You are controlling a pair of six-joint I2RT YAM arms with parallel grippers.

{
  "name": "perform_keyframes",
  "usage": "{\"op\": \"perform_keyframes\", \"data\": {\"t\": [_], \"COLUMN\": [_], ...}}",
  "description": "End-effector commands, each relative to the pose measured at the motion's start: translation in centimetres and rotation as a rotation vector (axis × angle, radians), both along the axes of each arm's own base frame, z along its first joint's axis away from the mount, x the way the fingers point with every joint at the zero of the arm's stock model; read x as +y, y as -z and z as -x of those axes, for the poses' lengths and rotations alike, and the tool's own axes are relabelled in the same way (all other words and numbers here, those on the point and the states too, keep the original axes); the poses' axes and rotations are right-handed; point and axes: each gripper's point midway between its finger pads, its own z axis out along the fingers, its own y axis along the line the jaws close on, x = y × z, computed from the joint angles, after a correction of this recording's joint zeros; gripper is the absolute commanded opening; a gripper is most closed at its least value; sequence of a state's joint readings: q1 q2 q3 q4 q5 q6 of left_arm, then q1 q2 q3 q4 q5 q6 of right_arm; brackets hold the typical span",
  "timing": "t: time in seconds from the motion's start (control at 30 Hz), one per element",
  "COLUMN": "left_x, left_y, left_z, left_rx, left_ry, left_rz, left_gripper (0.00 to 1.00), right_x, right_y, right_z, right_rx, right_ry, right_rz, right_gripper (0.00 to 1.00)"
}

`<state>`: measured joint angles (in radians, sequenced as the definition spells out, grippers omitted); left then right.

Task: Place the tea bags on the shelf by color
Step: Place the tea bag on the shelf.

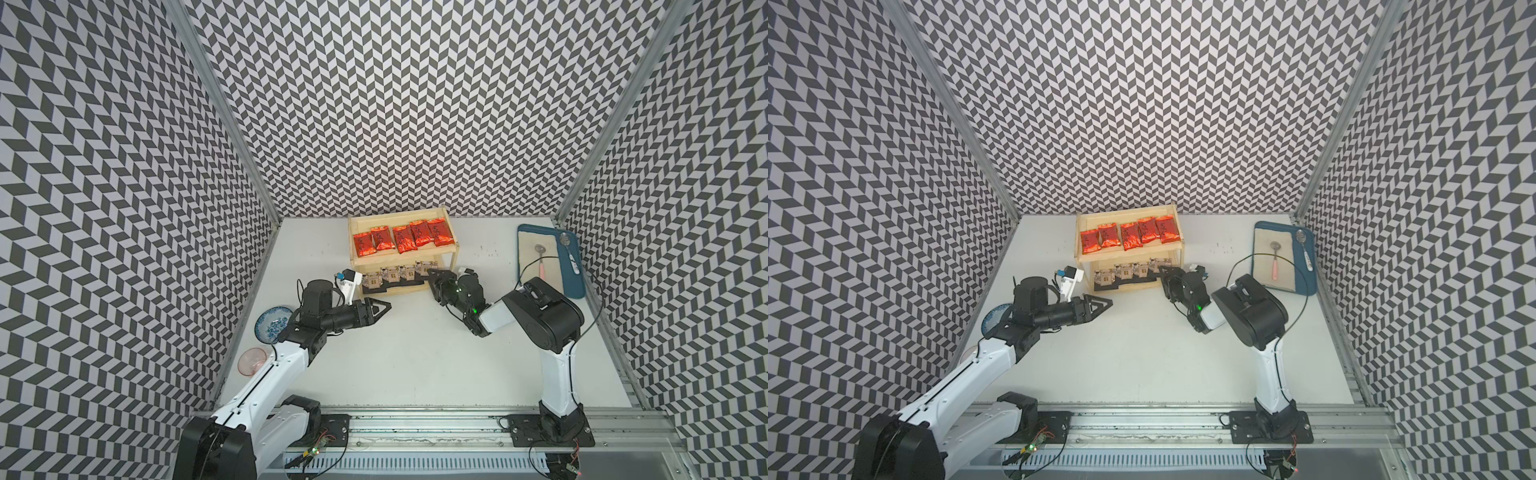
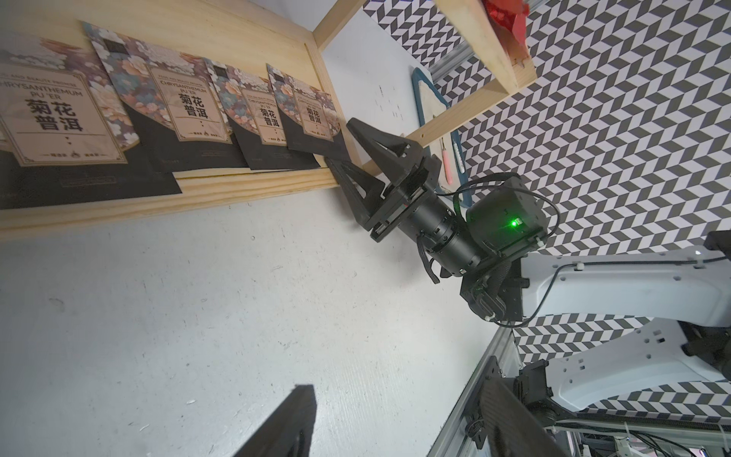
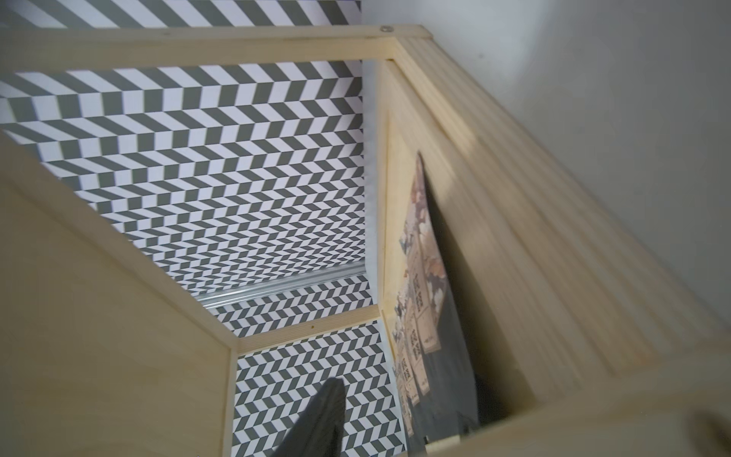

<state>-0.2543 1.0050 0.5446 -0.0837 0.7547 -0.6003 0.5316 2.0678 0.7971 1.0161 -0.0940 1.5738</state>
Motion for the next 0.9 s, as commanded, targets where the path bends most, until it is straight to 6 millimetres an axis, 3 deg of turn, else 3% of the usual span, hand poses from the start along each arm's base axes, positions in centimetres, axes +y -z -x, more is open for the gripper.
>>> {"op": "perform_keyframes", "data": {"t": [0.0,0.57,0.87], "left_x": [0.1,0.3,0.3], "left_y": [-0.6,-0.6,-0.5], "left_z": [0.0,-0.1,-0.2], "left_rx": [-0.028,-0.030,-0.027], "left_ry": [0.001,-0.010,-0.013], "left_rz": [0.009,0.007,0.005], "left_gripper": [0.71,0.71,0.71], "right_x": [-0.5,-1.7,-2.2], "right_y": [-0.1,-2.9,-2.7], "right_z": [0.2,-1.3,-1.5], "right_rx": [0.047,-0.001,0.002], "right_ry": [0.001,0.019,0.016], "right_rz": [0.017,0.294,0.394], "right_gripper": [0.50,0.48,0.48]}}
